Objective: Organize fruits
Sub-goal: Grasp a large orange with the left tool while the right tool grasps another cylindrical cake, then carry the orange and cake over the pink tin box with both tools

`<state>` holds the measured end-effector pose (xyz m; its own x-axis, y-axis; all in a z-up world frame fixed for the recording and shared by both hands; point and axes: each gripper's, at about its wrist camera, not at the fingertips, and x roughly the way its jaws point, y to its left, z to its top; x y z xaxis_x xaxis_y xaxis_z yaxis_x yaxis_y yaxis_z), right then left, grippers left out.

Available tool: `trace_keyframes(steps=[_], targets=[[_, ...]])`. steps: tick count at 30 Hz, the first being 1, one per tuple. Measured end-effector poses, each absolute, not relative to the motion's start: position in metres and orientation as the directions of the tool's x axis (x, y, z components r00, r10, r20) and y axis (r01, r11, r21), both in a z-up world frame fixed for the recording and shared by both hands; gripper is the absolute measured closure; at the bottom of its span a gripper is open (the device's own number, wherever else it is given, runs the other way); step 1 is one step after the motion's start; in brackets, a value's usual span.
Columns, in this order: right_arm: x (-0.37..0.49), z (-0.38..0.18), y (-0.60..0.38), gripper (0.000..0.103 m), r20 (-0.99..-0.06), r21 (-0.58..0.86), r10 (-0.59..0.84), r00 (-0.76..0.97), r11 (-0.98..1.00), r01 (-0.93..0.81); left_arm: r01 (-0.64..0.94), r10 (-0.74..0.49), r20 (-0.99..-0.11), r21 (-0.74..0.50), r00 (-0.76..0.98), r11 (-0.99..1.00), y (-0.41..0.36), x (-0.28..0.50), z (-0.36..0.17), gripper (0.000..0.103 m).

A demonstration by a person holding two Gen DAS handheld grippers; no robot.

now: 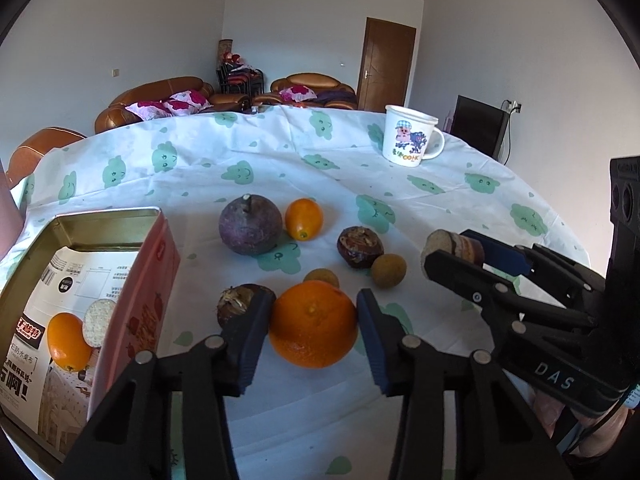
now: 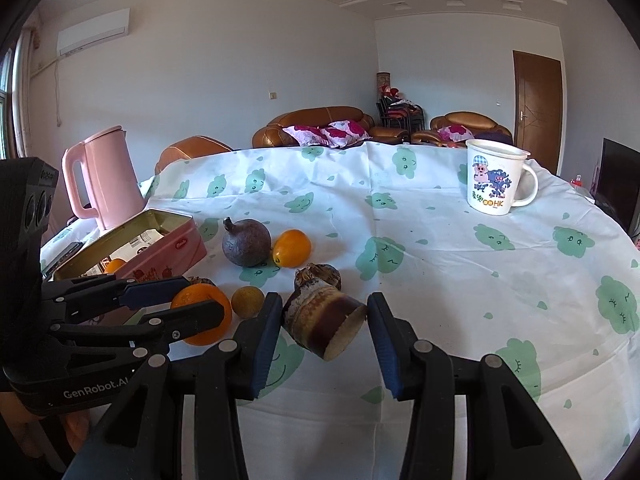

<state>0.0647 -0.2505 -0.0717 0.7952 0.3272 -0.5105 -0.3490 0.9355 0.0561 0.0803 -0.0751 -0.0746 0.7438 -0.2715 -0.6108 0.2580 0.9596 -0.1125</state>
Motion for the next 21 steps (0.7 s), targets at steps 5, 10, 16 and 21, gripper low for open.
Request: trace_keyframes(steps=[5,10,16,21], targets=[[0.06,-0.07,-0.252,0.057,-0.485,0.051,0.333,0.809,0.934,-0.354,0.252,-0.266,-0.575,-0.106,0.774,0.962,-0.074,0.074,-0.071,0.057],[0.056,-0.068,-0.252,0.057,-0.465,0.049,0.345,0.815,0.93,-0.365,0.24,-0.251,-0.545,-0.093,0.8,0.966,-0.073,0.068,-0.067,0.057],[0.05,-0.067,-0.253,0.057,-0.432,0.046,0.361,0.826,0.924,-0.379,0.227,-0.244,-0.504,-0.096,0.829,0.969,-0.069,0.062,-0.063,0.057],[0.046,-0.066,-0.253,0.057,-0.411,0.042,0.369,0.834,0.921,-0.387,0.221,-0.233,-0.482,-0.083,0.844,0.972,-0.069,0.058,-0.061,0.057]])
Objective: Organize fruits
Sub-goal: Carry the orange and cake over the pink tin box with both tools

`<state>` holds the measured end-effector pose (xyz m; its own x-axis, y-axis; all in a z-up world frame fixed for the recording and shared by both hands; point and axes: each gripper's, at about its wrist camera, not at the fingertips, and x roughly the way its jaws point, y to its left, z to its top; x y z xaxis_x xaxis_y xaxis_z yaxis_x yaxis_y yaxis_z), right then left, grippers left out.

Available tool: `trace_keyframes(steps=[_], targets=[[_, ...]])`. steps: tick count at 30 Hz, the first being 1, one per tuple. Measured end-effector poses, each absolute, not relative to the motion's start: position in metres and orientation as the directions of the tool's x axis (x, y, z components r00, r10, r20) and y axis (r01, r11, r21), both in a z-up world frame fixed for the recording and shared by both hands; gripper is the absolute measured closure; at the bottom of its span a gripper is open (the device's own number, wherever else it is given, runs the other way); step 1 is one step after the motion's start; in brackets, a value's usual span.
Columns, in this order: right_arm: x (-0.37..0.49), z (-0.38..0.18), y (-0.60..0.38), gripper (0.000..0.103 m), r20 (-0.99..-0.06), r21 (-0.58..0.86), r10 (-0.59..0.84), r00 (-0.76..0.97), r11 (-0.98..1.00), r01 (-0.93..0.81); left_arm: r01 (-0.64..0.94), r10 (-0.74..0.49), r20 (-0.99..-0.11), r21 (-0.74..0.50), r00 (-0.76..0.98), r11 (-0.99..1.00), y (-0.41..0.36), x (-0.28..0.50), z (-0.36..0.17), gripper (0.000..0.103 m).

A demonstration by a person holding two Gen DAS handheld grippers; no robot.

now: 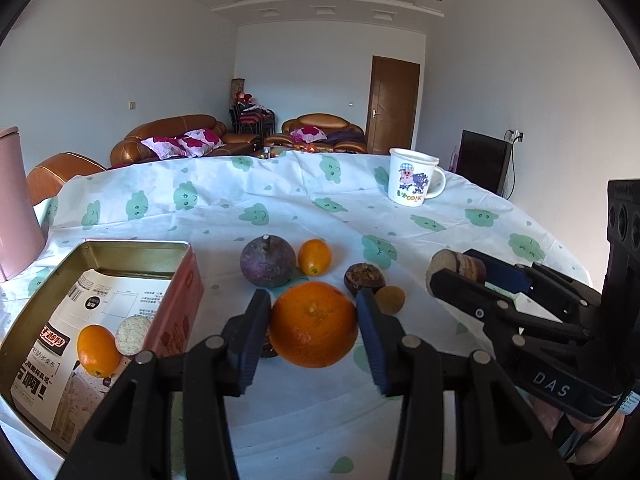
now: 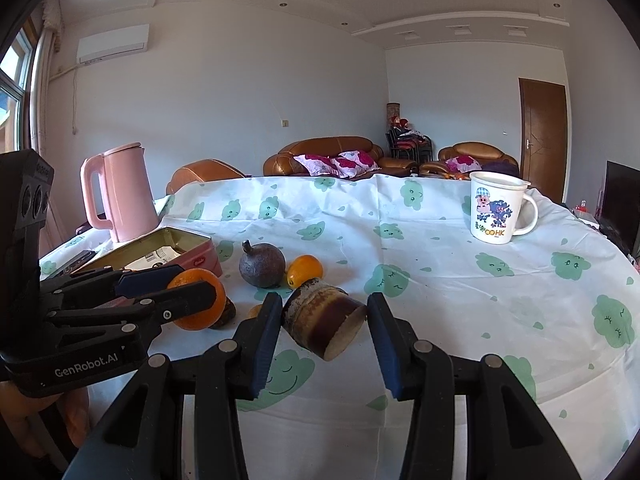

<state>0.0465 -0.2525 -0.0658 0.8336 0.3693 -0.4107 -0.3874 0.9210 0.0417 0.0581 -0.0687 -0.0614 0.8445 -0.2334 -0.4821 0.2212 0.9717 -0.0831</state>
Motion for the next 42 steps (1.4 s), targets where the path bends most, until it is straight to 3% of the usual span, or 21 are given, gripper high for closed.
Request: trace_keyframes(steps=[42], targets=[[0.02,-0.061,-0.257,0.057,-0.25,-0.007,0.401,0.881,0.909,-0.416,0.188,-0.178,-0.313,0.001,0.933,0.982,-0.073,0.025,-0.048,0.057]])
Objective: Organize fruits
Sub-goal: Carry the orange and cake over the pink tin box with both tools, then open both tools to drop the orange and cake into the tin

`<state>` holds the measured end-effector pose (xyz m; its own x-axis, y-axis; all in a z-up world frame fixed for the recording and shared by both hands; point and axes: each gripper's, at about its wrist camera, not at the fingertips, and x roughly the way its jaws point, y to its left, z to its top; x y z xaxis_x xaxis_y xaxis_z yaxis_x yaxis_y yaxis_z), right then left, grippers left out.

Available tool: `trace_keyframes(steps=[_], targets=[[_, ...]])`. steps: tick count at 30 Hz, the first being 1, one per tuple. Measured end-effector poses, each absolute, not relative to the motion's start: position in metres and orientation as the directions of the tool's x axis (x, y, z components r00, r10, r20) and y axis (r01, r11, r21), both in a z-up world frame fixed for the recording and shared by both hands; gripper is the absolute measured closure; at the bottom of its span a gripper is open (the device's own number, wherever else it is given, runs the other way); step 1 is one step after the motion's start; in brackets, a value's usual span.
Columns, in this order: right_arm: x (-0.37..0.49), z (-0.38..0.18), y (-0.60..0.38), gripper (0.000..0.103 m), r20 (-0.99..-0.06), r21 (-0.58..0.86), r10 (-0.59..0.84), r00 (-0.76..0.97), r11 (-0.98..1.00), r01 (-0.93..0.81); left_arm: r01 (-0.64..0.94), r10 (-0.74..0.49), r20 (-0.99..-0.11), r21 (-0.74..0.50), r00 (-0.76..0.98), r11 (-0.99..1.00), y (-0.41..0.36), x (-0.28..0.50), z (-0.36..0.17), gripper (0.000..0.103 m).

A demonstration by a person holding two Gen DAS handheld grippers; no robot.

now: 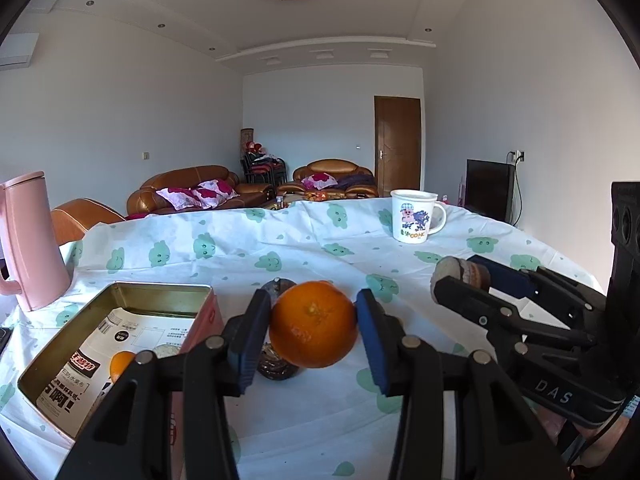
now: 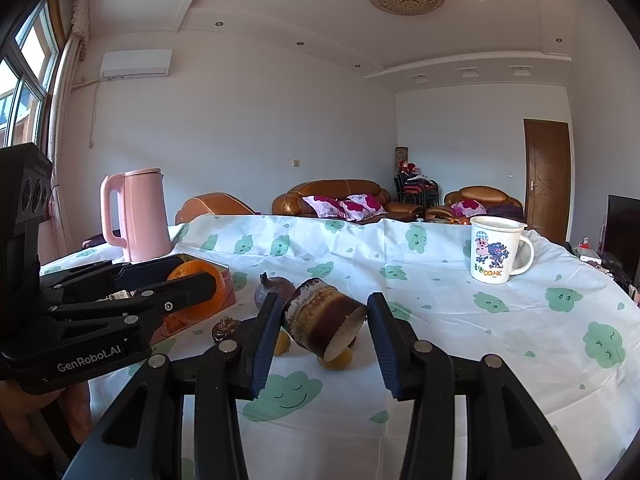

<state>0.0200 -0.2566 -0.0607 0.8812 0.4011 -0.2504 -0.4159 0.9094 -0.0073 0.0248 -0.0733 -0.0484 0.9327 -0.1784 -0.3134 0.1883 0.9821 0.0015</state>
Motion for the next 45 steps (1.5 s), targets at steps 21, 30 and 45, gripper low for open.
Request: trace_keyframes(steps=[21,30,45], targets=[[0.031,-0.036,-0.209,0.057,-0.304,-0.02,0.489,0.817,0.854,-0.519,0.111,-0.121,-0.322,-0.049,0.939,0.993,-0.025,0.023,-0.037,0.057],[0.043,-0.025,-0.157,0.057,-0.35,-0.024,0.567,0.746,0.79,-0.612,-0.008,-0.026,-0.345,-0.096,0.938,0.995,0.035,0.028,-0.036,0.057],[0.056,-0.049,-0.07,0.057,-0.492,-0.047,0.622,0.609,0.679,-0.732,-0.146,0.075,-0.433,-0.135,0.898,0.98,0.105,0.038,-0.048,0.057]])
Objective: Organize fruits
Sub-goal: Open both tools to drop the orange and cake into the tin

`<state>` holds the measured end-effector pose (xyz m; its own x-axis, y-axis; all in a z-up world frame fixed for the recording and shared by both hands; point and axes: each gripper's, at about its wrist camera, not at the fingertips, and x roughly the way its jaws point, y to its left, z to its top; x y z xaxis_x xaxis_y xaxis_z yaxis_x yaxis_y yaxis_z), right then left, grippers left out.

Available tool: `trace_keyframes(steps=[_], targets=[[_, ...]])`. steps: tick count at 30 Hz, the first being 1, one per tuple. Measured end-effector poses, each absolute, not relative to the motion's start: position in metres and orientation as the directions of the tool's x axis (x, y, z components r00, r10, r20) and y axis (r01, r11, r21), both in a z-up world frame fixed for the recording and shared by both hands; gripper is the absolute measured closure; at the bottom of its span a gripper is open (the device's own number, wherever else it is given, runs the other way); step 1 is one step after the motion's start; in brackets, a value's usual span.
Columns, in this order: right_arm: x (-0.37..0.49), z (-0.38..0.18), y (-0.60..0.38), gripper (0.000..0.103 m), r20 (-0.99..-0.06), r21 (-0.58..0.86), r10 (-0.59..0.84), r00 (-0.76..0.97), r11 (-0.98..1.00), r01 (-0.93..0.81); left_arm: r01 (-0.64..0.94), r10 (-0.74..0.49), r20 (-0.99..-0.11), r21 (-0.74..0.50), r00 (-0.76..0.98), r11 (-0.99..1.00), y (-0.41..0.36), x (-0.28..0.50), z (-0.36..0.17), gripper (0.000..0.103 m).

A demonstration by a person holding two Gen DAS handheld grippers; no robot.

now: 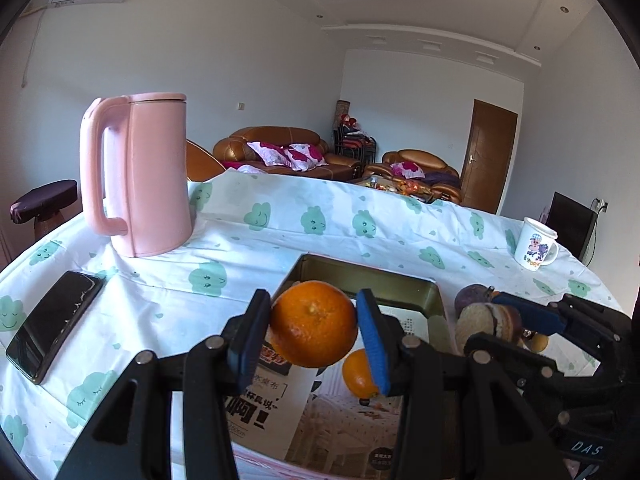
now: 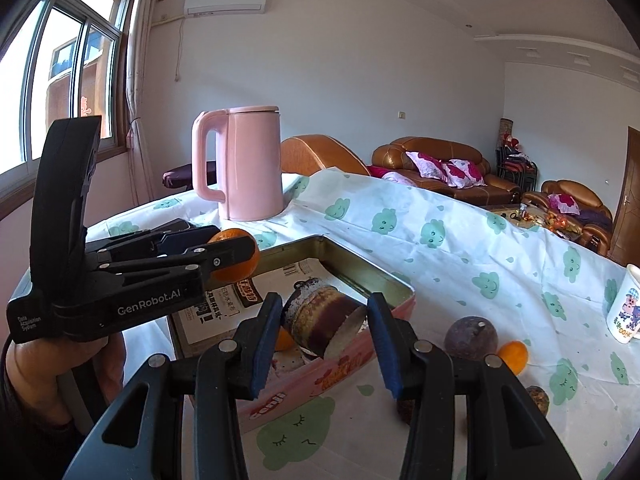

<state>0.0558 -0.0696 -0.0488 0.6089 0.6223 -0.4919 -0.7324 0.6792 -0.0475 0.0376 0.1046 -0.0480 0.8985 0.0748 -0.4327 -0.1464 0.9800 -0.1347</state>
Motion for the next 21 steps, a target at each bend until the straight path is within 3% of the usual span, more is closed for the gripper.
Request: trace_keyframes(steps=[12,17,18,20,21], targets=[[0.067,-0.075,-0.03,0.057,-0.639,-0.053,0.568,0.518,0.64,-0.766,-0.127,0.01,-0.537,-0.18,0.844,0.975,0.121,0.057,-0.06,0.057],[0.067,-0.077,-0.025,0.056,-0.656,-0.053,0.56,0.506,0.635,-0.771,-0.139,0.018,-0.55,-0.179,0.835,0.974,0.123,0.06,-0.062,0.056],[0.066,-0.076,-0.025,0.054,-0.655,-0.059,0.558,0.509,0.635,-0.771,-0.144,0.026,-0.545,-0.175,0.838,0.974,0.122,0.059,-0.061,0.055],[0.064,-0.075,-0.027,0.05,-0.648,-0.068,0.555,0.522,0.641,-0.765,-0.153,0.043,-0.529,-0.166,0.847,0.974,0.121,0.056,-0.059,0.041],[0.063,-0.075,-0.029,0.047,-0.643,-0.07,0.552,0.53,0.647,-0.759,-0.15,0.045,-0.518,-0.163,0.854,0.975,0.121,0.054,-0.058,0.039]])
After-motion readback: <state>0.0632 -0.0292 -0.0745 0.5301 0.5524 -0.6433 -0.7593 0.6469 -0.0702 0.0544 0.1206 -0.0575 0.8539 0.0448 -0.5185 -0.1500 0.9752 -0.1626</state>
